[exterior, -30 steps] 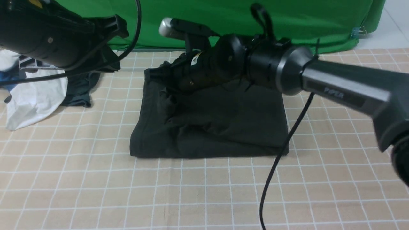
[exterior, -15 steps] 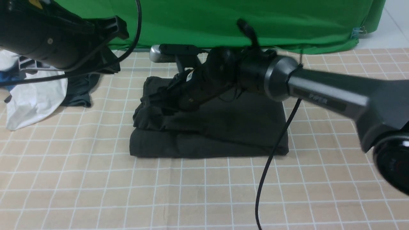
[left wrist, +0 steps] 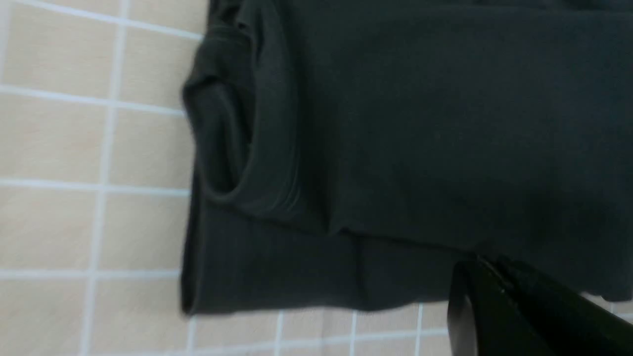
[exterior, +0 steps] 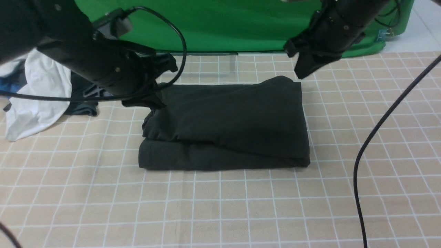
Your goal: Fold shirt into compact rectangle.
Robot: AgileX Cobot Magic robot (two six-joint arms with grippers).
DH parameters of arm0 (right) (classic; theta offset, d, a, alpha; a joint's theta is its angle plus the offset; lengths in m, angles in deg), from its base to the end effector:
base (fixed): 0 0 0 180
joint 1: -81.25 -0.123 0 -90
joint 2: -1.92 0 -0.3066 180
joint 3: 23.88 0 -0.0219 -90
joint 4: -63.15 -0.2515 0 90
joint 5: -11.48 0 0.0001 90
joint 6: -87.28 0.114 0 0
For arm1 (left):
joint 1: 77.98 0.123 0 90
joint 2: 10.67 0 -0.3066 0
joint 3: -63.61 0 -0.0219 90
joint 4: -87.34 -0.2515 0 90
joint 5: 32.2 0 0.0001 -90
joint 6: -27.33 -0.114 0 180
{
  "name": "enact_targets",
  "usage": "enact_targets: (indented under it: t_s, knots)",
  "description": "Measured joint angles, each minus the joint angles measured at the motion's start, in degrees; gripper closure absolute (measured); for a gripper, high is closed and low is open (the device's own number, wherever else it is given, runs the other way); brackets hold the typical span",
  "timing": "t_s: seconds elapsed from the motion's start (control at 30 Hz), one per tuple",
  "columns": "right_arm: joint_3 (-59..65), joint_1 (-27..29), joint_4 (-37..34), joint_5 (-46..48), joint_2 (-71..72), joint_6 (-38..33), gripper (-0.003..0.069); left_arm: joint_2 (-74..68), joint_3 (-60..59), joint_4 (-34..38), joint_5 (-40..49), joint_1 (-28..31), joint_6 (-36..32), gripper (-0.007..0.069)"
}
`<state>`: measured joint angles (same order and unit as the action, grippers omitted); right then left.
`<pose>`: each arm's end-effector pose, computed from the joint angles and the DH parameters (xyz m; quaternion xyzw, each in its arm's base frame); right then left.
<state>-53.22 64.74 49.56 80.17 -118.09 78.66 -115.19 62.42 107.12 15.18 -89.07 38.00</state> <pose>0.4198 0.1505 0.3037 -0.1905 0.9584 0.1281 0.1695 0.3652 -0.1005 0.2759 -0.0802 0.9584 -0.1906 0.1968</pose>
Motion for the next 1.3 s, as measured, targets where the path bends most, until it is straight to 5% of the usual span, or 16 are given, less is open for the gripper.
enact_targets:
  t_s: [0.3,0.53,1.03,1.3]
  knots:
    - [12.0,-2.4,-1.3,-12.0,-0.9,0.9,0.0621,-13.9,7.0,4.4,-1.3,-0.9,-5.0,0.0612]
    - [16.2,-2.9,-0.8,-13.1,-6.7,0.9,0.0621,-19.1,7.1,-7.3,1.0,-1.1,1.2,0.0612]
    - [17.9,-0.5,6.3,-9.1,-3.3,2.6,0.0599,-12.4,7.2,-12.2,3.8,-1.1,2.6,0.0612]
    - [17.9,4.5,6.0,-5.7,2.5,5.8,0.0319,2.4,5.6,-14.7,5.5,-1.1,4.1,0.0612]
